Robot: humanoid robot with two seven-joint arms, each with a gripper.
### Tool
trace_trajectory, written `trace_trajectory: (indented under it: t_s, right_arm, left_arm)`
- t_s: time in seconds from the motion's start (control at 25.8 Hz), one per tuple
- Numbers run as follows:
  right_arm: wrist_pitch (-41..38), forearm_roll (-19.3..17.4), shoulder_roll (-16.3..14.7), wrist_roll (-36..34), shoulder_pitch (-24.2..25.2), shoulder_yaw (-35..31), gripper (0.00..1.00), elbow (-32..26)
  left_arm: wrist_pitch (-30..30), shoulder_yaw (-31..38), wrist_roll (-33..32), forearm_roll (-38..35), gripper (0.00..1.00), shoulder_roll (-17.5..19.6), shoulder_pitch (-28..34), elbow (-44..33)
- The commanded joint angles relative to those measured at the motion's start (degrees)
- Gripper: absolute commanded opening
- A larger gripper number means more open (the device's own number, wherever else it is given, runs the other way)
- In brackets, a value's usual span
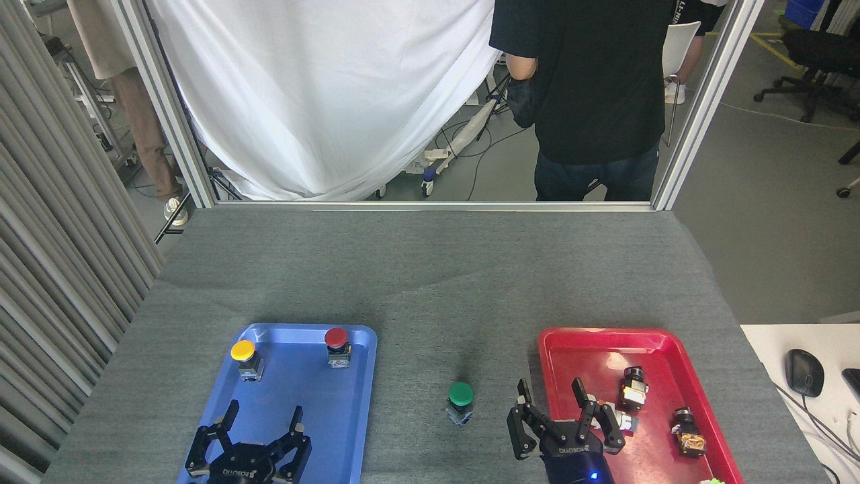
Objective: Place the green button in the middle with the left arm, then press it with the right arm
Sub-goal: 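Move the right hand from the red tray over the green button, then press down on the green button with the right hand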
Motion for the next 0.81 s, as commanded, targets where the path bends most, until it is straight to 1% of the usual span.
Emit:
trace_trajectory:
  t_s: [0.0,0.12,0.19,0.23,0.54,0.77]
  right_arm:
    - [-0.21,1.11,1.42,0.39,-0.71,1.85,0.54,1.23]
    - [0.32,4.89,2.56,0.30,-2.38,3.43,0.20,3.69]
    - [0.76,6.83,3.70,0.30,-2.99,4.22,0.05,5.37]
    - [1.02,7.27,4.23,0.30,-3.52,4.31,0.00,5.72]
    - [0.94,8.32,6.25,0.57,-7.12,6.24,0.00,10.02]
    - [0.94,8.41,6.61,0.66,-8.44,6.95,0.00,13.19]
  left_arm:
    - [-1.88,1.90,0.08,1.46,1.00,0.35,0.98,-0.49]
    - [-1.97,1.99,0.08,1.55,1.00,0.27,0.80,-0.57]
    - [-2.06,1.90,0.08,1.72,1.00,0.27,0.72,-0.49]
    - [-2.24,1.90,0.08,1.72,1.00,0.35,0.63,-0.31]
    - [-2.68,1.99,0.08,1.90,1.00,0.09,0.10,-0.13]
    - [-2.59,1.99,0.08,1.99,1.00,0.18,0.10,0.04]
